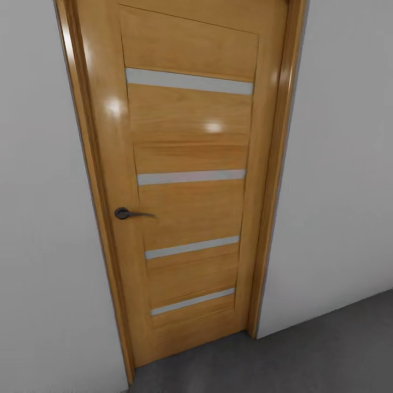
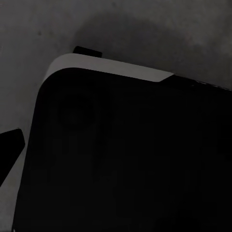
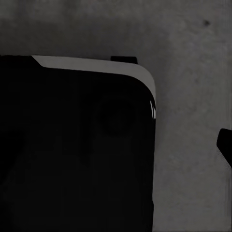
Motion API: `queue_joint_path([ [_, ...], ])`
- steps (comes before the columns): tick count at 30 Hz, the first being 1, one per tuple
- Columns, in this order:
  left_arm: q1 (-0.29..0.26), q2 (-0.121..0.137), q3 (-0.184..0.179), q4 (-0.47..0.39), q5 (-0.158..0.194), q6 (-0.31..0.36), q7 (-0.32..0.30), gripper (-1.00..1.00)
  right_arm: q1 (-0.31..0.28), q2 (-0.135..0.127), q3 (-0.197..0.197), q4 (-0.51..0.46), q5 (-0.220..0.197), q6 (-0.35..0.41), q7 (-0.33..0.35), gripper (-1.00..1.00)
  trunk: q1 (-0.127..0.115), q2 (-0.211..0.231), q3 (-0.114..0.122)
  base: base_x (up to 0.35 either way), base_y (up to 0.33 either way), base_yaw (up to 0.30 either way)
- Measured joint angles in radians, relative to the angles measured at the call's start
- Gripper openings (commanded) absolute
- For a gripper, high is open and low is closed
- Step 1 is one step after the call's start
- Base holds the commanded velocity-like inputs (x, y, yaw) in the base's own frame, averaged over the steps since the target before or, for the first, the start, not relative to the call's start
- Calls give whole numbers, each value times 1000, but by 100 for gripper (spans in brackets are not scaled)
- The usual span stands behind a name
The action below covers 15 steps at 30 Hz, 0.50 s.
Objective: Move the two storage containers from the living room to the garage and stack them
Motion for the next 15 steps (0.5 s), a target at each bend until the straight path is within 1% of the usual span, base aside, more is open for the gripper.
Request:
queue_joint_path([
  [5, 0, 0, 0, 0, 1, 0, 0, 100, 0, 0, 0, 0, 0, 0, 0, 100, 0, 0, 0, 1, -215, 267],
  [15, 0, 0, 0, 0, 0, 0, 0, 100, 0, 1, 0, 0, 0, 0, 0, 100, 0, 0, 0, 0, -271, 256],
])
